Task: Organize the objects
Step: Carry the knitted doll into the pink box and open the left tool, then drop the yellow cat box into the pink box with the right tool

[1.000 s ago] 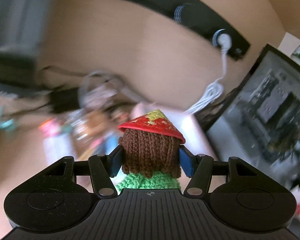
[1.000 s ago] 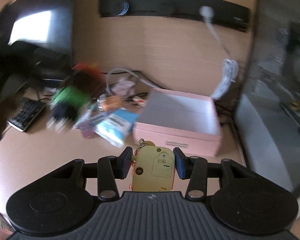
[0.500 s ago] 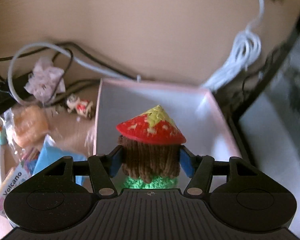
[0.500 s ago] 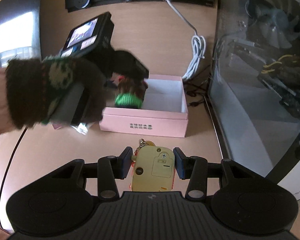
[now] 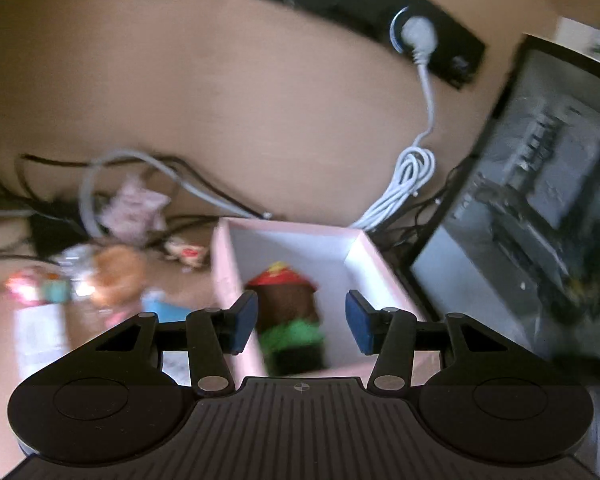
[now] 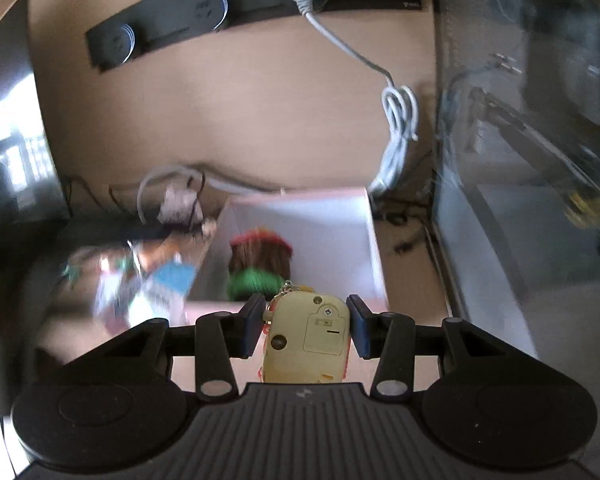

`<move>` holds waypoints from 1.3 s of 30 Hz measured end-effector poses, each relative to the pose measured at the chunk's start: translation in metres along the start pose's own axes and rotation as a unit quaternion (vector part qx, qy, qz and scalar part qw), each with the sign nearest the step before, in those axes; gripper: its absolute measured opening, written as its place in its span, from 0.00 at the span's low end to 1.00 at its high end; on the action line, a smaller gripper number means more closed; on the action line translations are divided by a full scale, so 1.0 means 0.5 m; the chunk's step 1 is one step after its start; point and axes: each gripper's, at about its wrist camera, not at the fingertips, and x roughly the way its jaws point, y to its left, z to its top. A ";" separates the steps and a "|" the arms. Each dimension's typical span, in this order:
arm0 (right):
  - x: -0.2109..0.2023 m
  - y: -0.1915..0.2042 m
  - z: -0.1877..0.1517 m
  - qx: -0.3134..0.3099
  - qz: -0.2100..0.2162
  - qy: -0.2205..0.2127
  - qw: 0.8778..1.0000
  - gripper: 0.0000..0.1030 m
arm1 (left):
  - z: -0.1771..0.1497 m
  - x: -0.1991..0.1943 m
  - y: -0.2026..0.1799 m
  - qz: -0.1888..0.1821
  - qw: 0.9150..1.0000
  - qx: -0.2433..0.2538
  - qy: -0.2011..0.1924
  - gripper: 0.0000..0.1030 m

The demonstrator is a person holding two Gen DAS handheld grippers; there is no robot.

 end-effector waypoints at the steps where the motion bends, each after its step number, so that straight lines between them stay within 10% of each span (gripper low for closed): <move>1: 0.021 0.003 0.021 0.006 0.003 -0.002 1.000 0.43 | -0.024 -0.024 0.009 0.008 1.000 0.010 0.000 0.51; 10: 0.241 0.101 0.187 -0.018 0.039 -0.012 0.999 0.45 | -0.166 -0.123 0.145 0.083 0.992 -0.072 0.065 0.51; 12: 0.274 0.126 0.200 -0.037 0.019 -0.007 0.999 0.66 | -0.171 -0.139 0.165 0.090 0.990 -0.084 0.065 0.51; 16: 0.259 0.160 0.187 -0.036 0.025 -0.005 0.999 0.75 | -0.145 -0.146 0.175 0.085 0.992 -0.073 0.051 0.51; 28: 0.031 0.144 -0.100 -0.106 -0.032 0.008 0.994 0.95 | -0.023 0.088 0.122 0.055 0.994 0.025 0.091 0.51; 39: 0.032 0.094 -0.272 -0.025 -0.049 0.104 0.993 0.97 | -0.010 0.193 0.141 0.043 0.991 0.004 0.129 0.67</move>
